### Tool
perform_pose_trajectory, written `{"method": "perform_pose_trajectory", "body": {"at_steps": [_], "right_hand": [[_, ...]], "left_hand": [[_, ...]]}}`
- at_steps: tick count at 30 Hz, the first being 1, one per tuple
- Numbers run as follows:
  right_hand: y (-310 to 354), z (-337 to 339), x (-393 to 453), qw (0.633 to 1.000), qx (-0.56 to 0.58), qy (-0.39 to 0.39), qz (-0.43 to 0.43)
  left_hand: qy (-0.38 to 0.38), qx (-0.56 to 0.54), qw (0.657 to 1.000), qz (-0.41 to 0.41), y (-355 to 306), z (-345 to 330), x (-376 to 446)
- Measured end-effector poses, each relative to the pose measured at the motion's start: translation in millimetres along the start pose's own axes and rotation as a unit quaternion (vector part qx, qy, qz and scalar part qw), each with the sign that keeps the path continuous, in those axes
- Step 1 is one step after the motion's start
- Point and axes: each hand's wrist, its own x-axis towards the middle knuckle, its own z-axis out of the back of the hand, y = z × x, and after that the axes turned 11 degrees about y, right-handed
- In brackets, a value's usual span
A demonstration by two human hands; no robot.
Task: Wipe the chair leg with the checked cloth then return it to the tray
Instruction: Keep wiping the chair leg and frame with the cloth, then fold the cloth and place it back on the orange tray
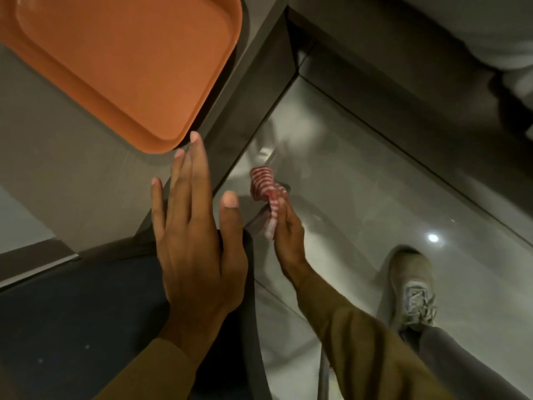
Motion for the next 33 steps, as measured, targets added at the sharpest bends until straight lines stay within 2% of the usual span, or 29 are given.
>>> {"method": "perform_pose_trajectory", "body": {"at_steps": [3,6,12,17,19,23,28,30,31,33], "right_hand": [[0.9,1.4,24.8,0.998,0.035,-0.011,-0.055],[21.7,-8.1,9.0,0.995,0.043,-0.021,-0.088],[71.7,-13.3,-89.3,0.996,-0.017,0.078,-0.026],[124.1,25.4,-114.7,0.981,-0.053,0.165,-0.092],[152.1,54.0,-107.8,0.977,-0.064,0.155,-0.129],[217.9,87.8,-88.1,0.975,-0.013,0.138,-0.174],[286.7,77.3,-85.8,0.957,0.045,0.221,-0.181],[307.8,57.1,-81.4,0.95,0.029,0.245,-0.191],[313.1,46.0,-78.1,0.953,-0.019,0.253,-0.164],[323.9,24.9,-73.3,0.964,-0.122,0.206,-0.115]], "left_hand": [[0.004,-0.002,1.0,0.009,-1.0,0.9,0.4],[0.009,0.001,1.0,0.012,-2.4,3.6,0.1],[-0.005,0.025,1.0,0.012,-0.5,3.0,0.3],[-0.002,0.041,0.999,0.012,3.9,1.2,-0.7],[-0.002,0.041,0.999,0.017,3.9,1.0,-2.0],[-0.011,0.026,0.999,0.032,3.8,1.1,-3.1],[-0.009,0.031,0.999,0.034,3.3,5.1,-1.1],[-0.018,0.027,0.999,0.035,2.9,7.0,-0.1],[-0.023,0.027,0.999,0.032,3.7,6.5,-0.7],[-0.023,0.028,0.999,0.031,4.1,4.9,-1.5]]}}
